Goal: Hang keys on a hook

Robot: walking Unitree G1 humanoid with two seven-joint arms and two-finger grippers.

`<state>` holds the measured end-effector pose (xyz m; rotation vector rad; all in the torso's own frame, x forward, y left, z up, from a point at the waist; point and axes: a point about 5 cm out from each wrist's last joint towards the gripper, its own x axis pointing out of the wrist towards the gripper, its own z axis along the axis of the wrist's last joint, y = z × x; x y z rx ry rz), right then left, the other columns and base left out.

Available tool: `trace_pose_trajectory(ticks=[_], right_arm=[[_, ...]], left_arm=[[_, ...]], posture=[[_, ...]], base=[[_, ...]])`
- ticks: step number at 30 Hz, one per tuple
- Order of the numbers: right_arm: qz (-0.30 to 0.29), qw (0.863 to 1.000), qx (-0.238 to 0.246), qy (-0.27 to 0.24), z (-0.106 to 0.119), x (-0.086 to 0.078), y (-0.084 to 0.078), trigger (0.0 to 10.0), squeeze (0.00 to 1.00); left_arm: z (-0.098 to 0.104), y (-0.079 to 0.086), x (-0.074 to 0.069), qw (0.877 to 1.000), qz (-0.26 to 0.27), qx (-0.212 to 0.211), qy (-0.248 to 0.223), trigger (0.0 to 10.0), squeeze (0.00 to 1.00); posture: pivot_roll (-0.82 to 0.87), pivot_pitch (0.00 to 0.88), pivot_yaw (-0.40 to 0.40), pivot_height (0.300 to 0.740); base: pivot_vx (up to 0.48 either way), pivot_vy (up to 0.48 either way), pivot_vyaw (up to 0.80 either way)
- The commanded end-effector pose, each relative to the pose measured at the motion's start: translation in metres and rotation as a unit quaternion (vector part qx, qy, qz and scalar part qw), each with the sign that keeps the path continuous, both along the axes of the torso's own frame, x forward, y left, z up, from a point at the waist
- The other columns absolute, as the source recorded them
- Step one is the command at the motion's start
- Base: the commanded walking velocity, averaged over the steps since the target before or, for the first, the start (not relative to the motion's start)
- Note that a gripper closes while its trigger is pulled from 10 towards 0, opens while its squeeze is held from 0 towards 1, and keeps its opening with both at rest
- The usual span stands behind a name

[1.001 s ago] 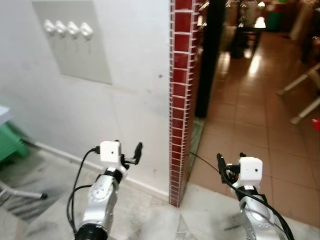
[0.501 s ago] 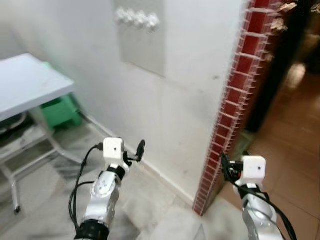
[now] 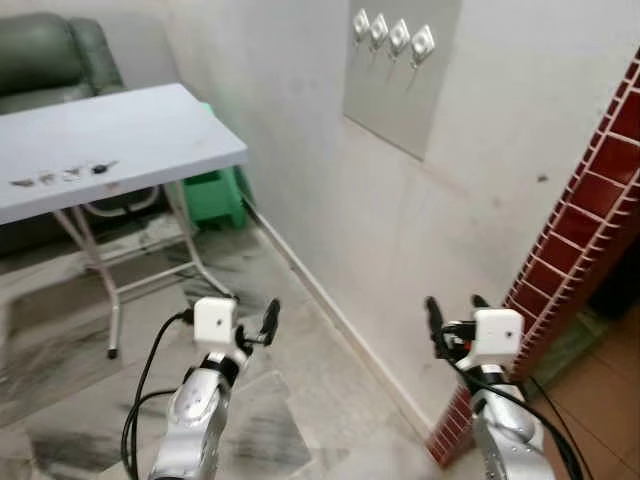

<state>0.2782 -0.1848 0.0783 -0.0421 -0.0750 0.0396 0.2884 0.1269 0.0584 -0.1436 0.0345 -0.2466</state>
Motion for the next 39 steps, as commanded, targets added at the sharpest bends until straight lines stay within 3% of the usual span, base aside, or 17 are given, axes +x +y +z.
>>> trace_pose_trajectory(ticks=[1, 14, 35, 39], right_arm=[[-0.002, 1.0, -0.001, 0.003, 0.0, -0.002, -0.001, 10.0, 0.0], [0.01, 1.0, -0.005, 0.007, 0.003, -0.001, 0.001, 10.0, 0.0], [0.017, 1.0, -0.005, 0.01, 0.004, -0.001, 0.001, 10.0, 0.0], [0.015, 1.0, 0.025, 0.005, 0.005, -0.002, -0.001, 10.0, 0.0]], left_arm=[[0.004, -0.008, -0.002, 1.0, -0.019, 0.009, -0.008, 10.0, 0.0], [0.025, 0.002, 0.018, 1.0, 0.009, -0.014, -0.023, 10.0, 0.0], [0.027, 0.008, 0.02, 1.0, 0.015, -0.012, -0.019, 10.0, 0.0], [0.028, 0.007, 0.02, 1.0, 0.012, -0.009, -0.023, 10.0, 0.0]], posture=[[-0.05, 0.0, 0.025, 0.74], [-0.05, 0.0, 0.01, 0.74], [-0.04, 0.0, 0.009, 0.74], [-0.04, 0.0, 0.011, 0.74]], base=[[0.0, 0.0, 0.8], [0.0, 0.0, 0.8], [0.0, 0.0, 0.8], [0.0, 0.0, 0.0]])
